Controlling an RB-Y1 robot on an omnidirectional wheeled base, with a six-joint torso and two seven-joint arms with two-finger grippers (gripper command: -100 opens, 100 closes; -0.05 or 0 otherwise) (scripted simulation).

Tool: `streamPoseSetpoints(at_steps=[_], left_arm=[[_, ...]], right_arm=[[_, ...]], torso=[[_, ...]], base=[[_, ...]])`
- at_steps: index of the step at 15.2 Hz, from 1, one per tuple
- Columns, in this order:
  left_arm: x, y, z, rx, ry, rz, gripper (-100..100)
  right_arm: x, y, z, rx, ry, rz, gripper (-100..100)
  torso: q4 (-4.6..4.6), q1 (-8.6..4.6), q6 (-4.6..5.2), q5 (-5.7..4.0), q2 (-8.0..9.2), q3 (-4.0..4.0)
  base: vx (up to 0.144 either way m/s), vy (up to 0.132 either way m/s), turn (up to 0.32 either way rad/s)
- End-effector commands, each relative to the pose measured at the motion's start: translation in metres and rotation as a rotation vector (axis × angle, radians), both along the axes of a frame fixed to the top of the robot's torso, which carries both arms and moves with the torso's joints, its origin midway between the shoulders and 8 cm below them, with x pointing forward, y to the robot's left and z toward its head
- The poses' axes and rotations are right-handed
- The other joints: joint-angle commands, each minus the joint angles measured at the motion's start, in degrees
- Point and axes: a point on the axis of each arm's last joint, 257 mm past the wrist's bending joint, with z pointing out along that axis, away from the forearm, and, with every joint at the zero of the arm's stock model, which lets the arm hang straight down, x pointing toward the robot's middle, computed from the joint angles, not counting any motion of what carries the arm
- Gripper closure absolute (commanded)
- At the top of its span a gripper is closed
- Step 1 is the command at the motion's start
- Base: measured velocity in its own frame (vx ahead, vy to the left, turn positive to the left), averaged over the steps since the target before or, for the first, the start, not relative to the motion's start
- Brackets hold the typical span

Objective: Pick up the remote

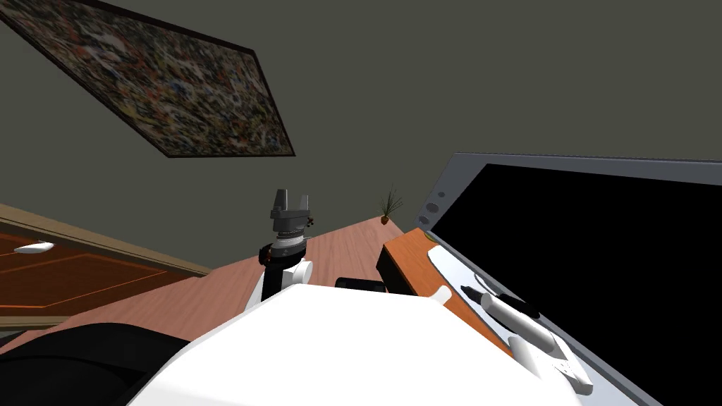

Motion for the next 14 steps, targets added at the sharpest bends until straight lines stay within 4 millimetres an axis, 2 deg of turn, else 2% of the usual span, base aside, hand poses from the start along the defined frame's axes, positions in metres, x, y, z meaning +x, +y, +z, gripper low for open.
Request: streamPoseSetpoints(at_steps=[1,2,3,4,5,8,9,10,13,14], left_arm=[[0.000,0.000,0.000,0.000,0.000,0.000,0],[0.000,0.000,0.000,0.000,0.000,0.000,0],[0.000,0.000,0.000,0.000,0.000,0.000,0],[0.000,0.000,0.000,0.000,0.000,0.000,0],[0.000,0.000,0.000,0.000,0.000,0.000,0],[0.000,0.000,0.000,0.000,0.000,0.000,0],[0.000,0.000,0.000,0.000,0.000,0.000,0],[0.000,0.000,0.000,0.000,0.000,0.000,0],[0.000,0.000,0.000,0.000,0.000,0.000,0],[0.000,0.000,0.000,0.000,0.000,0.000,0]], right_arm=[[-0.017,0.004,-0.012,0.066,0.008,-0.075,-100],[-0.017,0.004,-0.012,0.066,0.008,-0.075,-100],[-0.033,0.007,-0.024,0.126,0.012,-0.149,-100],[-0.036,0.010,-0.026,0.140,0.016,-0.163,-100],[-0.050,0.014,-0.037,0.192,0.019,-0.227,-100],[-0.053,0.017,-0.040,0.210,0.024,-0.246,-100],[-0.067,0.026,-0.050,0.274,0.030,-0.324,-100],[-0.069,0.027,-0.051,0.277,0.033,-0.326,-100],[-0.094,0.046,-0.071,0.387,0.046,-0.458,-100],[-0.095,0.048,-0.071,0.397,0.050,-0.470,-100]], torso=[[0.00,0.00,0.00,0.00,0.00,0.00],[0.00,-0.01,0.02,0.00,0.00,0.00],[0.00,0.00,0.04,0.00,0.02,0.01],[0.00,0.01,0.00,0.00,0.01,0.01],[0.00,0.01,0.02,0.01,0.01,0.00],[0.00,0.01,0.04,0.01,0.01,0.00],[0.00,0.01,0.05,0.01,0.04,0.02],[0.01,0.02,0.02,0.00,0.04,0.02],[0.00,0.01,0.02,0.00,0.02,0.01],[0.00,0.00,0.01,0.00,0.00,0.00]], base=[[0.026,-0.002,0.162],[0.019,-0.002,0.054],[0.023,0.001,0.153],[0.026,0.000,0.161],[0.029,0.001,0.180],[0.022,-0.002,0.060],[0.014,0.003,0.105],[0.018,0.001,0.130],[0.025,-0.002,0.163],[0.028,-0.004,0.108]])
